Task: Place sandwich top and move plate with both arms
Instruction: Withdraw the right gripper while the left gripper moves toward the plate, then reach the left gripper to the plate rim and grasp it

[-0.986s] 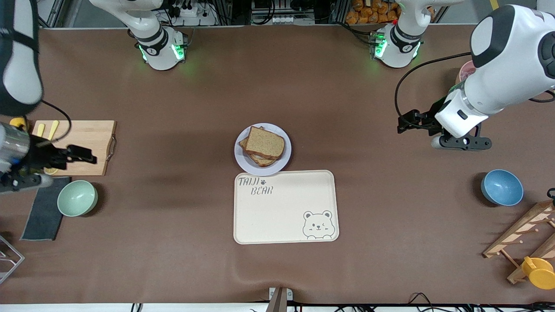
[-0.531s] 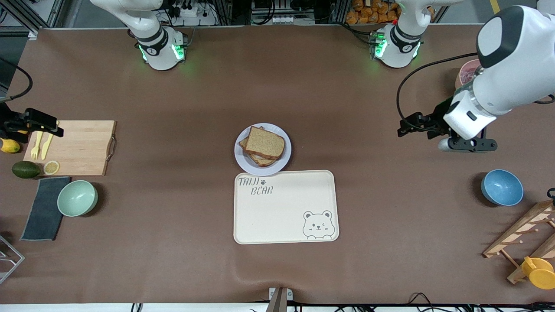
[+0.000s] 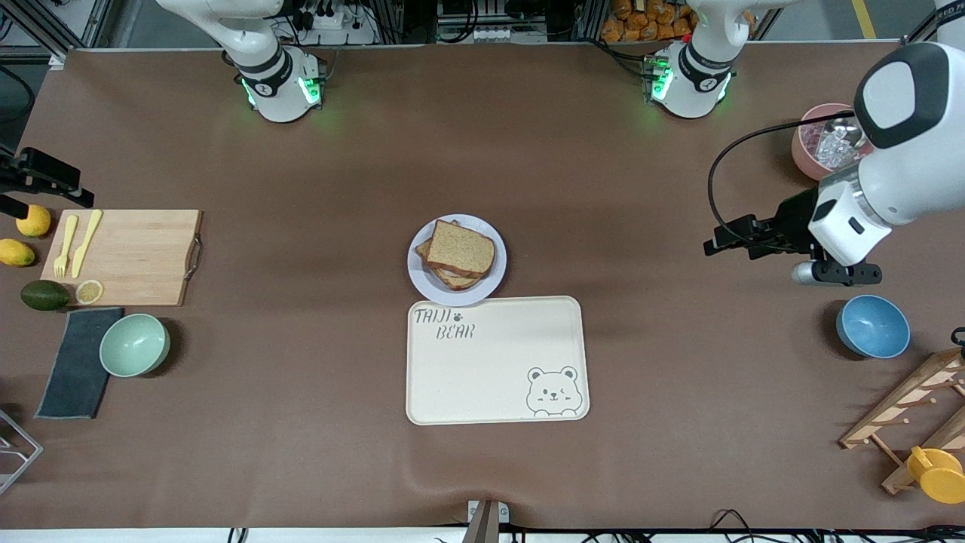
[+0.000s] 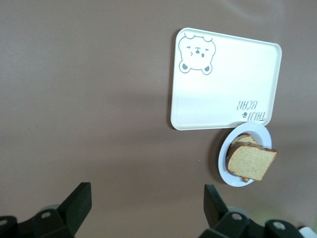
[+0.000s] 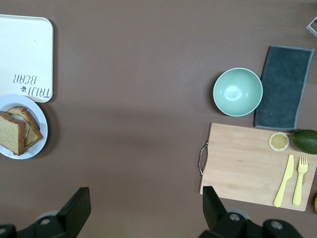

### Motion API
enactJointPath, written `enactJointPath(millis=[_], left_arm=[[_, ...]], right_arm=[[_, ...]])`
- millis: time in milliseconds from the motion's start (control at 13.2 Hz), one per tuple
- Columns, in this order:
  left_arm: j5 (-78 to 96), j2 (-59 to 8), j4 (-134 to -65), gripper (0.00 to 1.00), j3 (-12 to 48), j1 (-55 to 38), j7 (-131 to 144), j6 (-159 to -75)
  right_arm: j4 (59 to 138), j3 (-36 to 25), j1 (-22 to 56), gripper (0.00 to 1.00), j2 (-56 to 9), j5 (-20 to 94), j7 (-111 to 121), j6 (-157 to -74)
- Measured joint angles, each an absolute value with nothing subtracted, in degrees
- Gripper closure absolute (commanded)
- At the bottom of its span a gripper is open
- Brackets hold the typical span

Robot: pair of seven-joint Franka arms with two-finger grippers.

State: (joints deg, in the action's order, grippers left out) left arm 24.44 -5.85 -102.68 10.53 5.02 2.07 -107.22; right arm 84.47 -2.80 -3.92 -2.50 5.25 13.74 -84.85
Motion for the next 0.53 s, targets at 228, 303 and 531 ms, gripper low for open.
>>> enactJointPath(millis=[228,303,531], left_arm=[[30.54,-7.74,-103.15,0.0,10.45,7.86,0.49,-107.24],[31.71,-8.31,-103.63,0.0,10.44,8.26,-0.22,-107.25],[40.12,-8.71,-107.77,0.0,10.55,9.13,-6.57,-107.63]], right_arm=[[87.07,-2.7,-3.92,0.0,-1.62,5.25,12.6,-86.38],[87.55,-2.56,-3.92,0.0,-1.61,5.24,11.42,-86.74],[87.92,0.0,-3.95,0.0,-1.59,4.61,4.62,-86.97]])
